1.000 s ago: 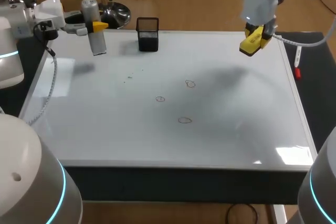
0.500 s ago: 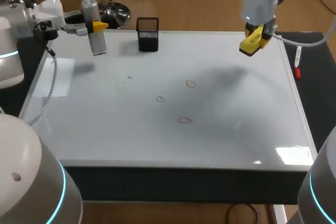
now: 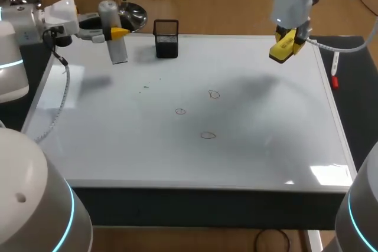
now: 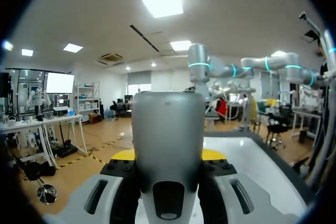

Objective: Pick up the inspection probe, press it on each red-marked spot on the whiteboard one by one, put down the probe, pick up the eraser, and wipe off all the red marks.

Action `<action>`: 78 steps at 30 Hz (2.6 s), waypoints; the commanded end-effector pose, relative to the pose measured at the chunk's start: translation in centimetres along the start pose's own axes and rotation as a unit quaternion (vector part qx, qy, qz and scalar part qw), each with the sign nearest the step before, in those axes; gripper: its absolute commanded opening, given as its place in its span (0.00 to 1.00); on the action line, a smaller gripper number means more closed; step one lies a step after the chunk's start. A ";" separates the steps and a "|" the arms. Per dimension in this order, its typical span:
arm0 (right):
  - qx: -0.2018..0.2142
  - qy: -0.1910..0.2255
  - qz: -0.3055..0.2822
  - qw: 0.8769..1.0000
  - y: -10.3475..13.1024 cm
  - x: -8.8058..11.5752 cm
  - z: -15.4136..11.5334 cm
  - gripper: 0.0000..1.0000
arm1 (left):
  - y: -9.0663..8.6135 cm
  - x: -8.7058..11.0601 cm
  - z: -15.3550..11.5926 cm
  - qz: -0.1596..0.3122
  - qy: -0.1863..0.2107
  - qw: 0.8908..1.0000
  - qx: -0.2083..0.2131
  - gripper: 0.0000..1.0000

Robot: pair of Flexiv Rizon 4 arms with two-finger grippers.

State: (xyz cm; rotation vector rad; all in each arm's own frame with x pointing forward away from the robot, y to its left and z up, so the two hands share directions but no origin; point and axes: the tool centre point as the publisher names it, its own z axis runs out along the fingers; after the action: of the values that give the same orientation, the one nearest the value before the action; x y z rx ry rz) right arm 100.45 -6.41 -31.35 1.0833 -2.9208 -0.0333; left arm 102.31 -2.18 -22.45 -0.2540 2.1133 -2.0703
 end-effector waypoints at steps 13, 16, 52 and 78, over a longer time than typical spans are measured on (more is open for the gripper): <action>0.001 0.001 -0.001 1.000 -0.1 0.0 -0.1 0.00 | -1.7 10.6 5.1 0.007 0.066 0.998 0.024 0.00; 0.001 0.001 -0.001 1.000 -0.1 0.0 -0.1 0.00 | -1.2 12.3 6.0 0.002 0.082 0.996 0.025 0.00; 0.001 0.001 -0.001 1.000 -0.1 0.0 -0.1 0.00 | 6.6 16.2 13.6 -0.036 0.176 0.983 0.027 0.00; 0.001 0.001 -0.001 1.000 -0.1 0.0 -0.1 0.00 | 8.0 16.7 13.4 -0.047 0.173 0.984 0.013 0.00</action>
State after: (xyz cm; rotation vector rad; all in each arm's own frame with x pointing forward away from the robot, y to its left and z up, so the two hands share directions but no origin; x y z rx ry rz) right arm 100.46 -6.41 -31.36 1.0836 -2.9213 -0.0335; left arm 89.51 -19.13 -30.41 0.0190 2.3047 -2.3419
